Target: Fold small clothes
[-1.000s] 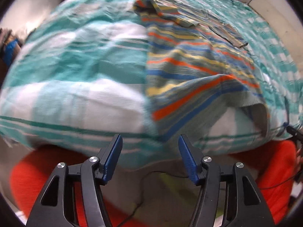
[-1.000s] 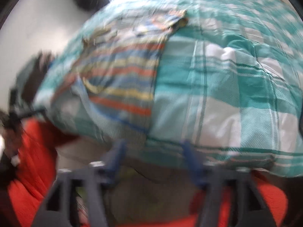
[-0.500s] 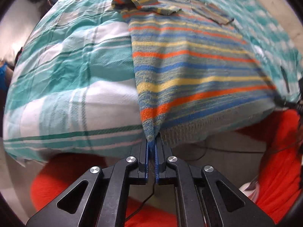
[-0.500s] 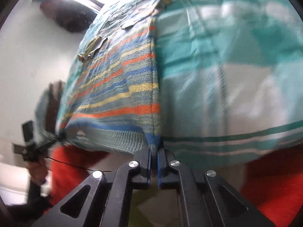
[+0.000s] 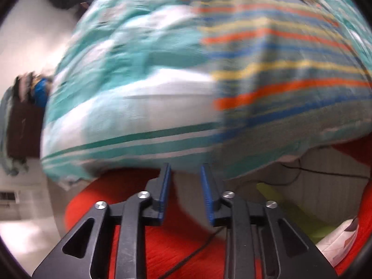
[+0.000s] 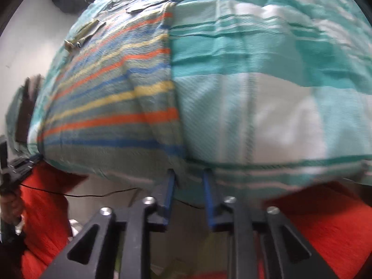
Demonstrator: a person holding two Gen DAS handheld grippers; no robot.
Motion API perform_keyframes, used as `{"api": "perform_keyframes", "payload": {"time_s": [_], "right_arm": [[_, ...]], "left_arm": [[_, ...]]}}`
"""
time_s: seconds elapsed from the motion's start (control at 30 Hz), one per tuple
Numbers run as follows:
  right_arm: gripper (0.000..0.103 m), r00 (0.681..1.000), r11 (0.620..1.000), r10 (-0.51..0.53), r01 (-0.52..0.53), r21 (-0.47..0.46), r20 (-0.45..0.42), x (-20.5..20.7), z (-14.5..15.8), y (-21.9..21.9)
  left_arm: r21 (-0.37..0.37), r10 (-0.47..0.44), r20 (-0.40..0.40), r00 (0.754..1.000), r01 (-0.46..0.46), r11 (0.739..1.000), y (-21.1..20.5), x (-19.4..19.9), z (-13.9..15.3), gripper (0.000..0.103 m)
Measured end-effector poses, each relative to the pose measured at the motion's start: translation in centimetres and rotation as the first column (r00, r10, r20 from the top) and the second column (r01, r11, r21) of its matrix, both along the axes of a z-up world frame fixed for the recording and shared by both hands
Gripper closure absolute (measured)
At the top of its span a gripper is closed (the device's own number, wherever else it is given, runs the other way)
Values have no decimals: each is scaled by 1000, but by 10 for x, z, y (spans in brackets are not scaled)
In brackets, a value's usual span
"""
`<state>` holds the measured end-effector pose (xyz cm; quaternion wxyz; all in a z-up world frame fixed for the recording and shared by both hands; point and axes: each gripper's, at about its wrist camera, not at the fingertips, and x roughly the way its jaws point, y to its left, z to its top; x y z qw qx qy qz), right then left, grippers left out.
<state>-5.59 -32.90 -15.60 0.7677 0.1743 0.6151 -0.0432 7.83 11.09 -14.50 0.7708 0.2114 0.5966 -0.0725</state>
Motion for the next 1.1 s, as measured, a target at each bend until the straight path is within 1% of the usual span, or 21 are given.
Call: {"api": "perform_keyframes", "payload": {"time_s": [0.03, 0.07, 0.1, 0.13, 0.2, 0.23, 0.27, 0.3, 0.37, 0.43, 0.5, 0.6, 0.67, 0.77, 0.8, 0.83, 0.87, 0.93, 1.0, 1.07, 1.1], "right_arm": [[70, 1000, 999, 0, 1, -48, 8, -3, 9, -2], [70, 1000, 994, 5, -3, -109, 26, -3, 24, -5], [70, 999, 989, 18, -10, -148, 48, -1, 37, -7], [69, 996, 983, 37, -22, -181, 79, 5, 52, -8], [69, 984, 972, 97, -61, -228, 147, 27, 84, -2], [69, 976, 967, 127, -83, -241, 174, 43, 96, 4], [67, 965, 962, 165, -111, -249, 205, 62, 109, 11], [63, 956, 960, 188, -130, -250, 225, 79, 116, 17], [61, 934, 956, 235, -172, -239, 268, 116, 124, 30], [57, 917, 945, 287, -224, -240, 277, 159, 120, 43], [57, 907, 928, 333, -267, -259, 258, 206, 105, 57], [57, 898, 905, 390, -333, -266, 203, 267, 63, 73], [58, 893, 891, 418, -369, -266, 163, 299, 33, 81], [58, 887, 878, 439, -390, -279, 143, 324, -3, 82], [65, 890, 882, 431, -381, -276, 148, 328, -11, 79], [75, 900, 898, 406, -361, -251, 160, 330, -15, 72], [99, 915, 924, 358, -318, -214, 186, 330, -12, 58], [98, 926, 963, 258, -222, -156, 275, 319, 7, 27], [98, 925, 987, 149, -117, -112, 349, 300, 32, -14], [98, 912, 997, 16, 16, -74, 411, 274, 54, -67], [98, 901, 994, -65, 95, -49, 429, 259, 61, -97]], "left_arm": [[-12, 23, 32, 999, -22, 1000, 4, 3, 14, 71], [-32, 32, 59, 998, -30, 999, 3, 4, 25, 66], [-64, 35, 96, 995, -29, 998, -1, 9, 40, 57], [-98, 30, 139, 990, -17, 995, -10, 16, 56, 52], [-157, 6, 231, 973, 31, 987, -39, 27, 80, 35], [-175, -7, 264, 965, 55, 983, -52, 31, 86, 32], [-188, -28, 297, 955, 87, 978, -71, 37, 88, 26], [-189, -45, 318, 947, 110, 976, -90, 42, 85, 25], [-163, -76, 339, 938, 138, 977, -116, 53, 68, 25], [-136, -91, 307, 947, 138, 981, -133, 66, 43, 25], [-126, -85, 262, 961, 122, 984, -142, 73, 23, 25], [-139, -60, 215, 975, 91, 986, -137, 69, 6, 25], [-139, -53, 195, 979, 81, 987, -135, 68, -3, 25], [-143, -49, 181, 982, 76, 987, -128, 67, -12, 24], [-147, -46, 180, 983, 73, 986, -127, 67, -12, 24], [-150, -42, 180, 983, 69, 986, -124, 68, -12, 23], [-152, -37, 180, 983, 65, 986, -121, 68, -11, 23], [-154, -35, 182, 983, 63, 986, -116, 66, -9, 23], [-156, -35, 181, 983, 64, 986, -112, 66, -10, 23], [-158, -34, 177, 984, 63, 985, -111, 65, -10, 23], [-161, -30, 172, 985, 58, 985, -110, 64, -10, 23]]}}
